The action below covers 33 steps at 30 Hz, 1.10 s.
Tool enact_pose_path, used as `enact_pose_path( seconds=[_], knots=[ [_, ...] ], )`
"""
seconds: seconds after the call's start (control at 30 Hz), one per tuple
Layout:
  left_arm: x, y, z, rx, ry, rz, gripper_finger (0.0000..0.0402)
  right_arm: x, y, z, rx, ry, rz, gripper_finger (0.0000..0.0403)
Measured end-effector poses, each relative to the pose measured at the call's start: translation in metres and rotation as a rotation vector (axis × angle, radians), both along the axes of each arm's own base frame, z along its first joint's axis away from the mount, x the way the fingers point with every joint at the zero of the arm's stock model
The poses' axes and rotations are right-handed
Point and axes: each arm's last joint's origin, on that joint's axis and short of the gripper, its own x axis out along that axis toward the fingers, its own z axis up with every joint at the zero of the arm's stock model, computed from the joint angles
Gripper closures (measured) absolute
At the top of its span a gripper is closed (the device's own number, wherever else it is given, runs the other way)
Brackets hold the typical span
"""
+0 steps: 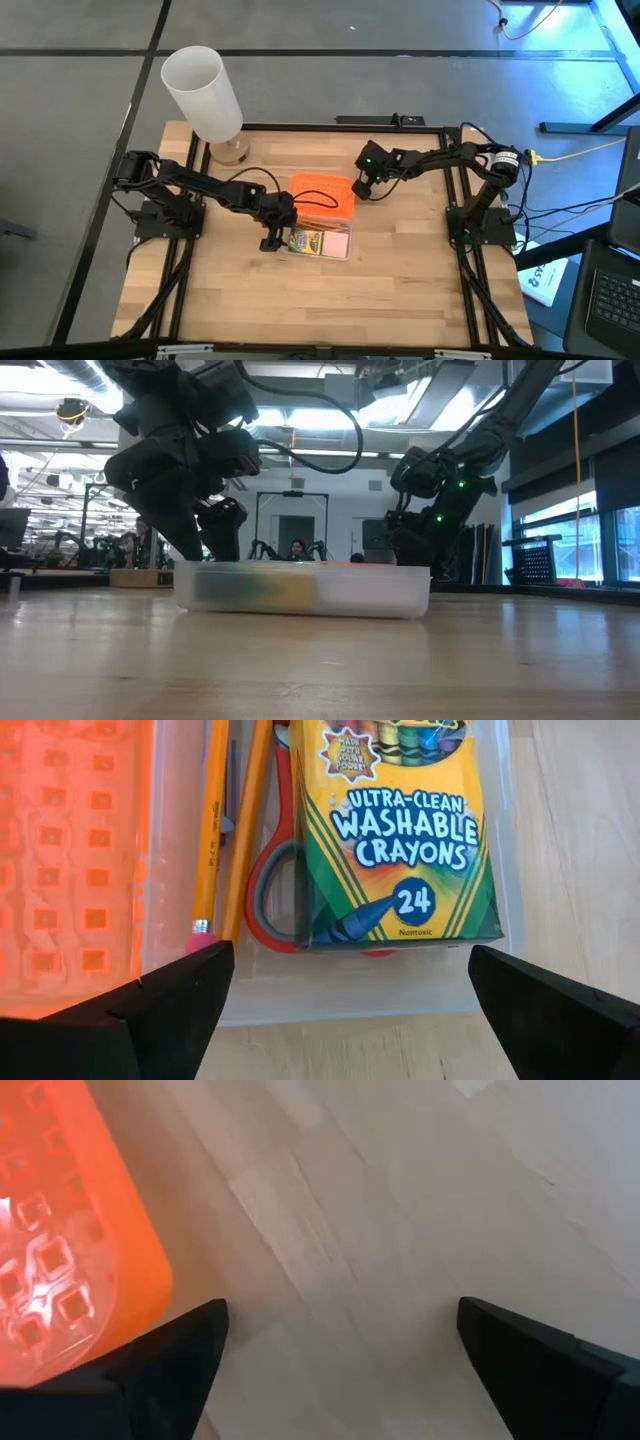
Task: Pack school essentials
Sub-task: Close the orange supply box
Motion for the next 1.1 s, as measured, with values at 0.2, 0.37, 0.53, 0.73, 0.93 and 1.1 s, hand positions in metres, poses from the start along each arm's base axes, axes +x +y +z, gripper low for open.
enact_pose_path(
  seconds=[0.2,0.37,0.53,0.73,0.93,1.1],
  knots=[
    [0.0,0.0,0.0,0.0,-0.002,0.001,0.0004,0.002,0.001,0.001,0.01,-0.016,0.062,0.0008],
    [0.0,0.0,0.0,0.0,-0.002,0.001,0.0004,0.008,0.002,0.006,0.046,-0.052,0.138,0.0008],
    [0.0,0.0,0.0,0.0,-0.003,0.001,0.0004,0.015,0.001,0.013,0.042,-0.101,0.213,0.0008],
    [0.0,0.0,0.0,-0.003,-0.004,-0.001,0.0004,0.017,0.001,0.015,0.017,-0.125,0.216,0.0008],
    [0.0,0.0,0.0,-0.005,-0.004,-0.002,0.0004,0.018,0.0,0.015,0.006,-0.124,0.213,0.0008],
    [0.0,0.0,0.0,-0.006,-0.002,-0.003,0.0004,0.019,-0.003,0.0,-0.021,-0.066,0.178,0.0008]
  ],
)
